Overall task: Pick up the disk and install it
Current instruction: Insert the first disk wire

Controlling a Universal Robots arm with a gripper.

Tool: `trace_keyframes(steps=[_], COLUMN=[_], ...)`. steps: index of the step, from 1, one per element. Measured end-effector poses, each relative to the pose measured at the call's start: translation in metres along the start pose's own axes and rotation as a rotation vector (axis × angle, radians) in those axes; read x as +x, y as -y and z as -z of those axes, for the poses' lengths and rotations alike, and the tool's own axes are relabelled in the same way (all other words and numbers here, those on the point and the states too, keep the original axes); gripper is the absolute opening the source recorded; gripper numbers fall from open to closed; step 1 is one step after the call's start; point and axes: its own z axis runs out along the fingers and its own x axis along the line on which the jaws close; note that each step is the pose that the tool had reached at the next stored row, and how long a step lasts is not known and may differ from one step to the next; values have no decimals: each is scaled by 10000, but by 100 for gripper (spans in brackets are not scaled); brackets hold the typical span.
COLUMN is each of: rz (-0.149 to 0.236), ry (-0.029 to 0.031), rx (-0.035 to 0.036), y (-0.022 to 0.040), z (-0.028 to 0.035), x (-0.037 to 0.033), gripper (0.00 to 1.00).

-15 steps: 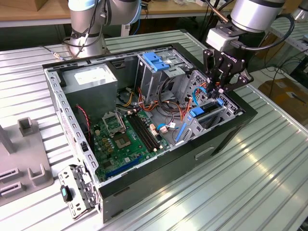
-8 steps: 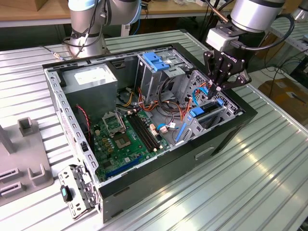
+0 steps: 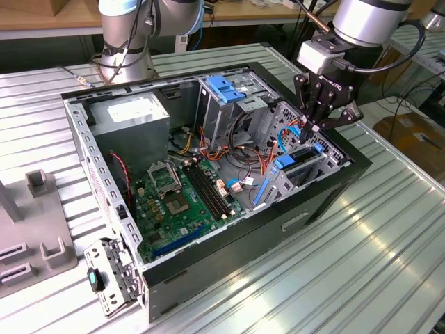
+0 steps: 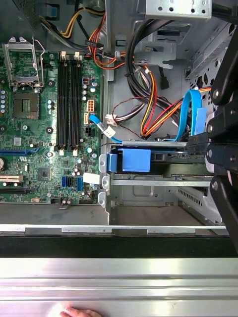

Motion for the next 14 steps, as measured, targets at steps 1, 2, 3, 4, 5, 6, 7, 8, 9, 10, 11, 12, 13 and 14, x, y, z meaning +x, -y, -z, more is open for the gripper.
trace_keyframes(steps=[1,2,3,4,5,6,7,8,9,10,11,12,13,14], rz=[0,0,0,0,1,0,0,0,0,0,0,0,0,1], ry=[0,0,0,0,0,0,0,0,0,0,1,1,1,1], rx=[0,0,0,0,0,0,0,0,0,0,0,0,0,0], y=[0,0,0,0,0,-1,-1,-1,-2,-1,-2,-2,-2,-3], z=[0,0,0,0,0,0,0,0,0,0,-5,-14,-23,-46], x=[0,0,0,0,0,0,0,0,0,0,-1,-1,-1,-2], gripper=[11,11,11,11,11,11,17,17,24,24,24,24,24,24])
